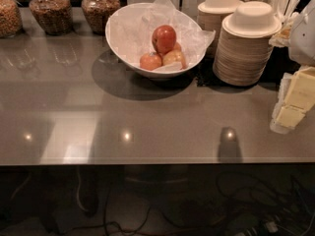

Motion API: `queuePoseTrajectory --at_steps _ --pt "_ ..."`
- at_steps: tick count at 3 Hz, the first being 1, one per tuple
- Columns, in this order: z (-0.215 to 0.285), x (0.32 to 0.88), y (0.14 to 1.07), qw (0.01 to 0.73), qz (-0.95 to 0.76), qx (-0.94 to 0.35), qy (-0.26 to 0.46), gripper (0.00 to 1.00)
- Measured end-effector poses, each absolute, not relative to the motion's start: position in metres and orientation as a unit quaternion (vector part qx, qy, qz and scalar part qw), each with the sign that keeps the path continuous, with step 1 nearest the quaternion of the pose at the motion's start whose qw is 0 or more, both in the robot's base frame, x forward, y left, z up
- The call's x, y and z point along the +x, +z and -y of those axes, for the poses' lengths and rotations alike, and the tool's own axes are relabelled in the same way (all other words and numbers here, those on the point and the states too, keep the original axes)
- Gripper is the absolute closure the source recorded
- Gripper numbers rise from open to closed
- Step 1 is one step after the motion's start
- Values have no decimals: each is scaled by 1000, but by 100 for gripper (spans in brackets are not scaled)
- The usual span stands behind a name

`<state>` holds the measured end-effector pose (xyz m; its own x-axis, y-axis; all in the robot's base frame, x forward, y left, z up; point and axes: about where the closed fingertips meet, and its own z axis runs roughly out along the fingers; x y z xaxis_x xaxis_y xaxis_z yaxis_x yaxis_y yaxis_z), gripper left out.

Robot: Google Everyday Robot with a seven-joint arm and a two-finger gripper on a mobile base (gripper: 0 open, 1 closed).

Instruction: Pick apple from white bowl

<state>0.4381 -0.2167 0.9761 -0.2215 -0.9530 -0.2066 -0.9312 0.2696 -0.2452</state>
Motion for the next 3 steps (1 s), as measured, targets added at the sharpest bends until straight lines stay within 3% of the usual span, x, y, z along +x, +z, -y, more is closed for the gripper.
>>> queuePoseTrajectory --at_steps 1,3 --pt "217 438 976 159 -781 -603 -34 0" --pt "199 478 964 259 -774 -578 -19 0"
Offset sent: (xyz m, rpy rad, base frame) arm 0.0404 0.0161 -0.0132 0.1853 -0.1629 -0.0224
